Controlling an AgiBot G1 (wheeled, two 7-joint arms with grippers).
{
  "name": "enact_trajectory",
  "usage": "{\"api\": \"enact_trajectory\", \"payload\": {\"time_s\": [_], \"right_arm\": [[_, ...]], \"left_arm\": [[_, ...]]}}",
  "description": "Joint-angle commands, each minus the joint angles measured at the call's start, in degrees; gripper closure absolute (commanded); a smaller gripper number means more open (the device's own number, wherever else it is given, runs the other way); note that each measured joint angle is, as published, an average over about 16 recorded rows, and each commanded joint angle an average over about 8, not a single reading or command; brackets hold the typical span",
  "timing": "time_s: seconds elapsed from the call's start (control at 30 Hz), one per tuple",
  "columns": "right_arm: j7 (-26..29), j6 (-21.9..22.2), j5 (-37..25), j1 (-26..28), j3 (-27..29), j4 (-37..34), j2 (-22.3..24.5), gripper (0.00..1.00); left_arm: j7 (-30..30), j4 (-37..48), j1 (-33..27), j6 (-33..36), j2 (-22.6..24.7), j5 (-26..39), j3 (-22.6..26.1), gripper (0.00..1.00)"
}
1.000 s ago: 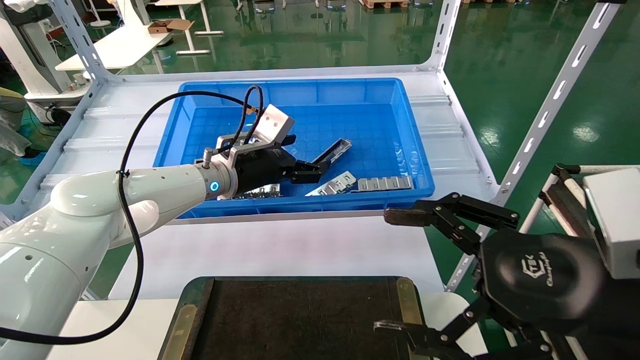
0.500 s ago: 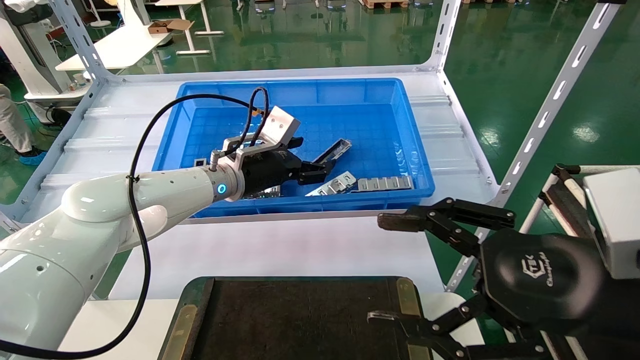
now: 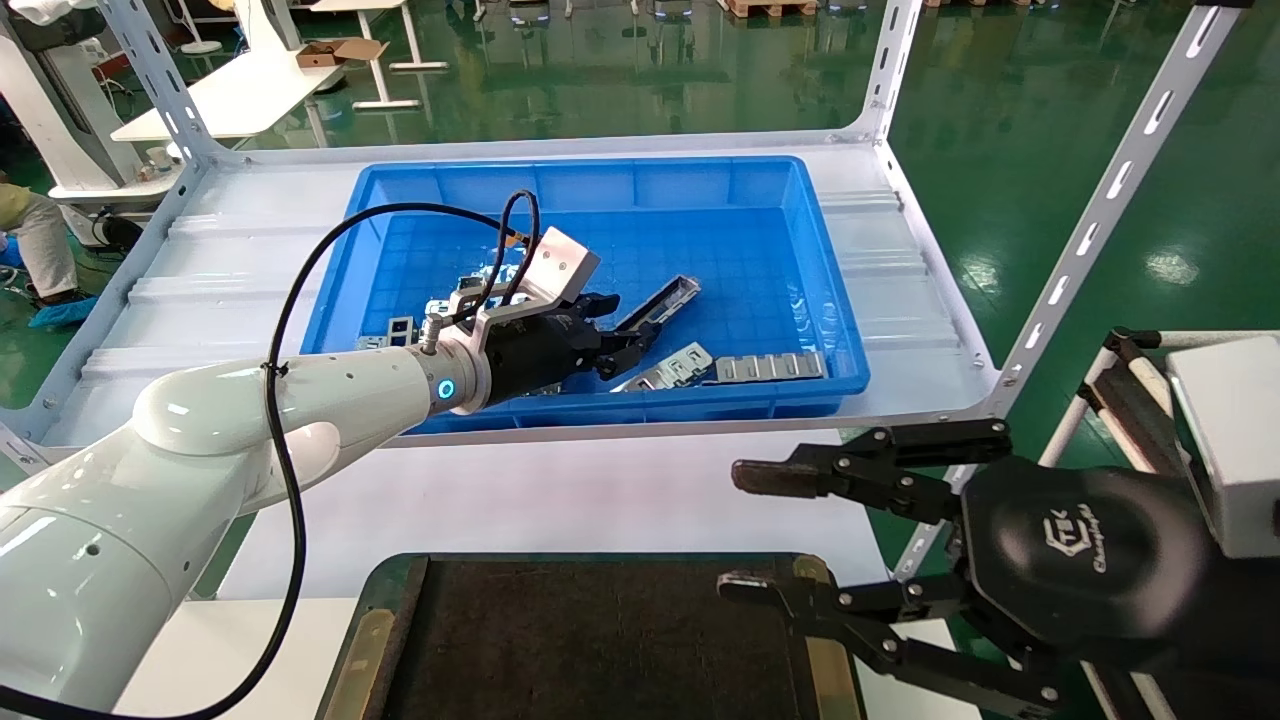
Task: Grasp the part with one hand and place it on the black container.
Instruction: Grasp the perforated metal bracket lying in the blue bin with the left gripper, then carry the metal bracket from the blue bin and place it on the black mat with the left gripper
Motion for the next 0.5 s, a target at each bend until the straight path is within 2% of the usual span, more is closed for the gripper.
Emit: {"api": "enact_trajectory", "payload": {"time_s": [0.03,0.5], "right_arm": [[0.0,0.0,0.0,0.0,0.0,0.0,0.0,1.00],[0.0,0.0,0.0,0.0,0.0,0.0,0.0,1.00]], "left_arm": [[0.0,0.1,0.1,-0.2,0.0,-0.5,0.5,1.00],[1.4,0.0,0.0,0.3,-0.5,-3.8,1.9,1.00]]}}
